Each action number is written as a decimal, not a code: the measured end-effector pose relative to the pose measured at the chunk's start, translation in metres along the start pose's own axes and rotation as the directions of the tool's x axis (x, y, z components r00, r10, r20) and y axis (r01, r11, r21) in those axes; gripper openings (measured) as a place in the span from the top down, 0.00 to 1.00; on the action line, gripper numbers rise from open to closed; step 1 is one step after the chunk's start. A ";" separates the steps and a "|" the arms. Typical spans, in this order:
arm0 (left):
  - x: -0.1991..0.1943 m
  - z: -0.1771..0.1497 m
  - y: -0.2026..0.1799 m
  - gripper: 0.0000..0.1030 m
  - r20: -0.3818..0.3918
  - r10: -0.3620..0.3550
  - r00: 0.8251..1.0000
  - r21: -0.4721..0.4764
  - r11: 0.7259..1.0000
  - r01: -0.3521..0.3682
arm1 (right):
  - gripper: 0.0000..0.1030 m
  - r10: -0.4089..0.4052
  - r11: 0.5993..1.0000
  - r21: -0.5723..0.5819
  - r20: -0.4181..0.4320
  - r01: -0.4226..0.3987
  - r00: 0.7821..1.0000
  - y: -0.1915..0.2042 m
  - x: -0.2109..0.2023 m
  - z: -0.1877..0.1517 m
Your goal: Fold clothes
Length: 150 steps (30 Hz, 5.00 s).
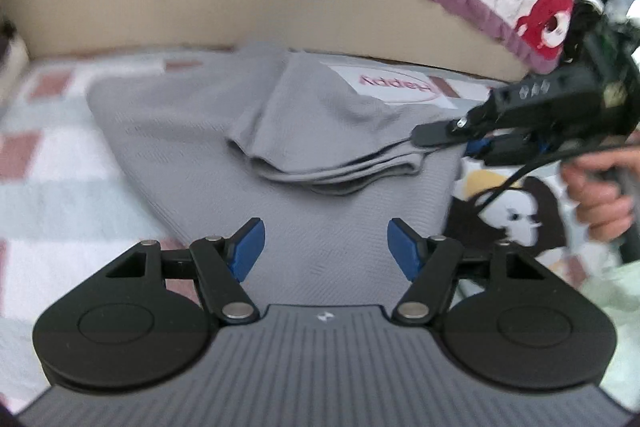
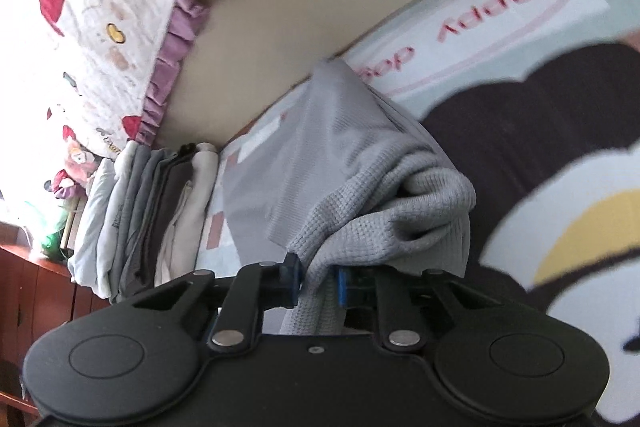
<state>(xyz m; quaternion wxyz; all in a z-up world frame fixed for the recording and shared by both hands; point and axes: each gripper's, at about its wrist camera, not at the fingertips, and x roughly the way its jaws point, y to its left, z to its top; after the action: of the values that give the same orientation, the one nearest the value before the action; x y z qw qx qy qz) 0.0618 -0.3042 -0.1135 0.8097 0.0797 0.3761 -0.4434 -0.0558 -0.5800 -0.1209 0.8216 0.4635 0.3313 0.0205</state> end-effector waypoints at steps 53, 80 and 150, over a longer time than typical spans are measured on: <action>0.022 0.047 0.050 0.60 -0.021 -0.077 0.997 0.044 0.996 0.078 | 0.64 -0.053 0.776 -0.612 0.173 0.150 0.984 0.024 0.048 0.055; 0.051 0.040 0.045 0.66 0.073 0.072 0.995 0.090 0.993 -0.078 | 0.53 -0.124 0.899 -0.407 0.117 0.162 0.985 0.016 0.064 0.094; 0.021 0.025 0.074 0.82 0.044 0.385 0.922 -0.184 0.910 -0.371 | 0.47 -0.130 0.885 -0.396 0.293 0.244 0.947 0.061 0.009 0.025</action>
<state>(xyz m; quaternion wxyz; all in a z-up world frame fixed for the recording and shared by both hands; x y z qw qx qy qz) 0.1395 -0.2859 -0.1251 0.8983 0.0633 0.3580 -0.2469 -0.0180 -0.5607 -0.0701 0.9370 0.2367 0.2523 -0.0480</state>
